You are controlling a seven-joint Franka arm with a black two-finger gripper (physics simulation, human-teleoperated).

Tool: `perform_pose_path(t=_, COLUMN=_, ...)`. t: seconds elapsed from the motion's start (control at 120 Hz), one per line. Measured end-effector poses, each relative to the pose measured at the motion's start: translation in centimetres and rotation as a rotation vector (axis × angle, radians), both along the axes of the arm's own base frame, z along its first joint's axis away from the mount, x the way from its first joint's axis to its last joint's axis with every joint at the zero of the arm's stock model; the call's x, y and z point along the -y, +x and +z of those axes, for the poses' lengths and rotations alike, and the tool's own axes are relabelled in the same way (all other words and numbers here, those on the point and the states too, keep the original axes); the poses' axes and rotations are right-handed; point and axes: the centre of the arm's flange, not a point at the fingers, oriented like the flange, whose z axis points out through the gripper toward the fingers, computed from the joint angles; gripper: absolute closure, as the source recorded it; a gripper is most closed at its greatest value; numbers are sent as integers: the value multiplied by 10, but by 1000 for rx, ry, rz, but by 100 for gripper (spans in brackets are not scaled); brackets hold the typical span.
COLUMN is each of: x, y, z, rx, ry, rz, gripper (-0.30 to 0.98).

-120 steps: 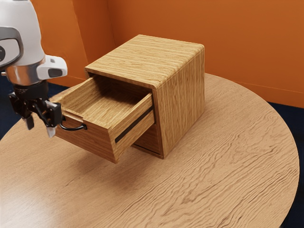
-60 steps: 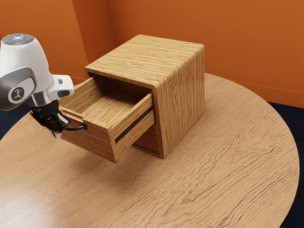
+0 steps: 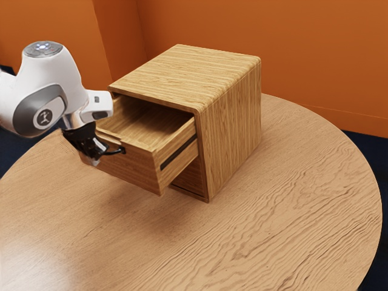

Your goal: Push the drawer handle with one arm to close the drawer

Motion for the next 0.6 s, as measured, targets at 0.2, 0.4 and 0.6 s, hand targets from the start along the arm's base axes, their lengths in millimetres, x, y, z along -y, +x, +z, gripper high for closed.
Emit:
perform_pose_path(t=0.2, x=-1, y=30, z=5, rx=8, ry=-2, rz=-31, gripper=79)
perform_pose_path(t=0.4, x=-3, y=64, z=3, rx=3, ry=4, rz=-63, gripper=79)
perform_pose_path(t=0.6, x=-1, y=87, z=0, rx=-2, ry=-1, rz=-87, gripper=79)
